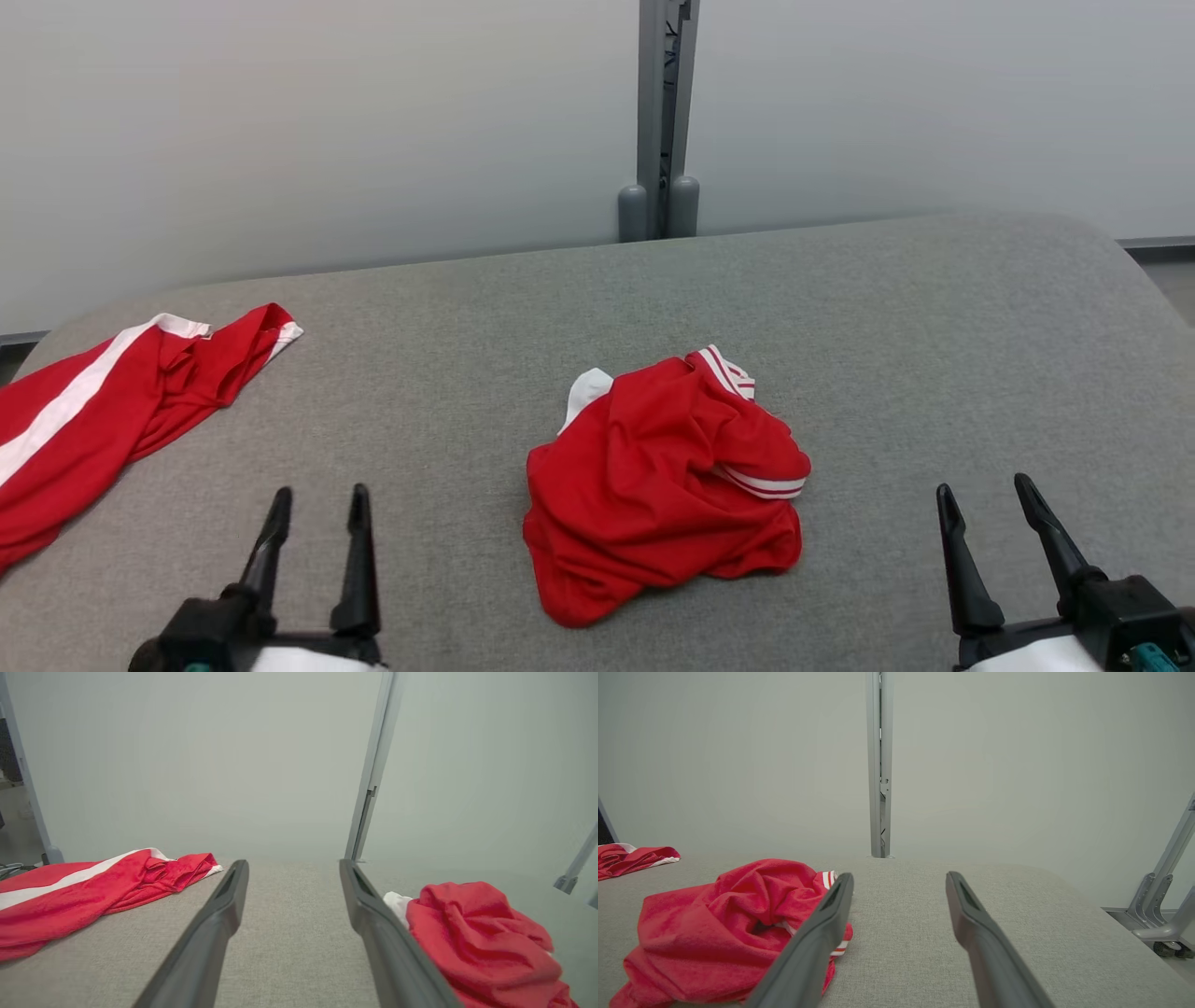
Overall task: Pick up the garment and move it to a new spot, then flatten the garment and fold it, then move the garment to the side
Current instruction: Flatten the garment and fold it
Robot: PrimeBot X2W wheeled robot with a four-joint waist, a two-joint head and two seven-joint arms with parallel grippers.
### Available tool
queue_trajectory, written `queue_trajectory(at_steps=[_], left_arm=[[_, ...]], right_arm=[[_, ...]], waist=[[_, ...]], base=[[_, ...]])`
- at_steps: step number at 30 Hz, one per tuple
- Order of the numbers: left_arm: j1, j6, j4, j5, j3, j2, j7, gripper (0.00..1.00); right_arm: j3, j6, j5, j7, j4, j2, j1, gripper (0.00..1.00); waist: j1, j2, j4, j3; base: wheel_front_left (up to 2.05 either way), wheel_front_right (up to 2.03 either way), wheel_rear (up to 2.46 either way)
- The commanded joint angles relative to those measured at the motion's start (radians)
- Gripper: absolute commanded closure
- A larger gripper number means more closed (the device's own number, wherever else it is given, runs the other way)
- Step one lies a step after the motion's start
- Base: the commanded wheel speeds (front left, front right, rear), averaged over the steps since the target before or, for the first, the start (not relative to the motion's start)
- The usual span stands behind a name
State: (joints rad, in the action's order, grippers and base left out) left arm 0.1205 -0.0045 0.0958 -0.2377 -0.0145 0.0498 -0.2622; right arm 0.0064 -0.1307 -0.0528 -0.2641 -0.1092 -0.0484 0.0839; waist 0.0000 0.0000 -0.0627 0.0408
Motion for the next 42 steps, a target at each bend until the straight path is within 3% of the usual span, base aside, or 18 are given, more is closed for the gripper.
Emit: queue_trajectory(at_steps=[1, 9, 16, 22, 28, 35, 37, 38, 39, 42], left_arm=[[-0.043, -0.016, 0.007, 0.010, -0.035, 0.001, -0.003, 0.00], [-0.294, -0.063, 0.128, 0.047, -0.306, 0.002, 0.014, 0.00], [-0.527, -0.066, 0.295, 0.065, -0.498, 0.003, 0.163, 0.00], [-0.672, -0.085, 0.482, 0.105, -0.572, 0.008, 0.302, 0.00], [-0.737, -0.106, 0.655, 0.114, -0.628, 0.025, 0.445, 0.00], [-0.750, -0.106, 0.769, 0.141, -0.662, 0.044, 0.472, 0.00], [-0.755, -0.107, 0.795, 0.141, -0.668, 0.043, 0.456, 0.55], [-0.756, -0.107, 0.803, 0.131, -0.666, 0.040, 0.443, 0.95], [-0.758, -0.108, 0.809, 0.122, -0.662, 0.036, 0.430, 1.00], [-0.778, -0.099, 0.799, 0.078, -0.632, 0.023, 0.379, 1.00]], right_arm=[[-0.001, 0.000, -0.002, -0.001, 0.004, -0.004, -0.014, 0.00], [0.020, 0.000, -0.024, -0.001, 0.002, -0.004, -0.046, 0.00], [0.042, 0.000, -0.054, -0.001, -0.003, -0.004, -0.067, 0.00], [0.056, 0.000, -0.082, -0.001, -0.004, -0.004, -0.085, 0.00], [0.056, 0.000, -0.108, -0.001, -0.012, -0.004, -0.081, 0.00], [0.059, 0.000, -0.119, -0.001, -0.016, -0.004, -0.095, 0.00], [0.060, 0.000, -0.125, -0.001, -0.014, -0.004, -0.099, 0.00], [0.059, 0.000, -0.126, -0.001, -0.013, -0.004, -0.099, 0.00], [0.056, 0.000, -0.129, -0.001, -0.011, -0.004, -0.097, 0.00], [0.049, 0.000, -0.134, -0.001, -0.009, -0.004, -0.086, 0.00]], waist=[[0.0000, 0.0000, -0.021, -0.014], [0.0000, 0.0000, -0.144, -0.058], [0.0000, 0.0000, -0.272, -0.092], [0.0000, 0.0000, -0.360, -0.121], [0.0000, 0.0000, -0.396, -0.130], [0.0000, 0.0000, -0.402, -0.130], [0.0000, 0.0000, -0.401, -0.130], [0.0000, 0.0000, -0.399, -0.130], [0.0000, 0.0000, -0.395, -0.130], [0.0000, 0.0000, -0.379, -0.131]], base=[[0.00, 0.00, 0.00], [0.00, 0.00, 0.00], [0.00, 0.00, 0.00], [0.00, 0.00, 0.00], [0.00, 0.00, 0.00], [0.00, 0.00, 0.00], [0.00, 0.00, 0.00], [0.00, 0.00, 0.00], [0.00, 0.00, 0.00], [0.00, 0.00, 0.00]])
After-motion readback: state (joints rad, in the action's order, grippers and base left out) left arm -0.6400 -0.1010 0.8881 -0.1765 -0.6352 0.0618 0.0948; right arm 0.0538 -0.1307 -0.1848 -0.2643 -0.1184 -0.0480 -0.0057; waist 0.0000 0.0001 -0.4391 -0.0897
